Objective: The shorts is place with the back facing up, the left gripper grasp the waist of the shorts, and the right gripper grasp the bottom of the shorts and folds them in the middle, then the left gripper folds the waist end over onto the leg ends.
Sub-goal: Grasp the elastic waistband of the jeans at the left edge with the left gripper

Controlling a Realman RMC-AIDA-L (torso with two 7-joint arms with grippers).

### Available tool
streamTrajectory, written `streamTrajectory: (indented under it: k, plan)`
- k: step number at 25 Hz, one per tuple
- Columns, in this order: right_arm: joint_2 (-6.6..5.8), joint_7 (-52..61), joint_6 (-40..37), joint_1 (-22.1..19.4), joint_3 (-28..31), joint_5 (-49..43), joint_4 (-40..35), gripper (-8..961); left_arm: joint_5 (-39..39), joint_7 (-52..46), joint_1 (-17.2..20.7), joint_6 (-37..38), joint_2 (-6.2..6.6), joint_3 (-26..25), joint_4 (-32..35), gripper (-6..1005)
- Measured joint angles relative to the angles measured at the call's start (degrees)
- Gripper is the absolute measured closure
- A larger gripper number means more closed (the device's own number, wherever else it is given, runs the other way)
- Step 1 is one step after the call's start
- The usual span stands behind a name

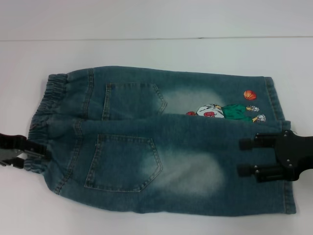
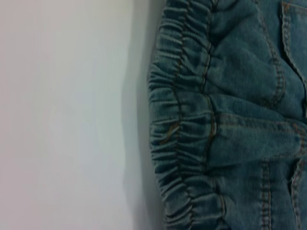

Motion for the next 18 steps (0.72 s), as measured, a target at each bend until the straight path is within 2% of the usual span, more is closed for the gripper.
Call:
streamTrajectory:
  k: [18]
  plan:
    - [0.08,-0.25,-0.04,0.0,0.0,0.0,0.06,135,1.15,0.09,0.39,-1.75,0.25,-0.01,-0.01,134]
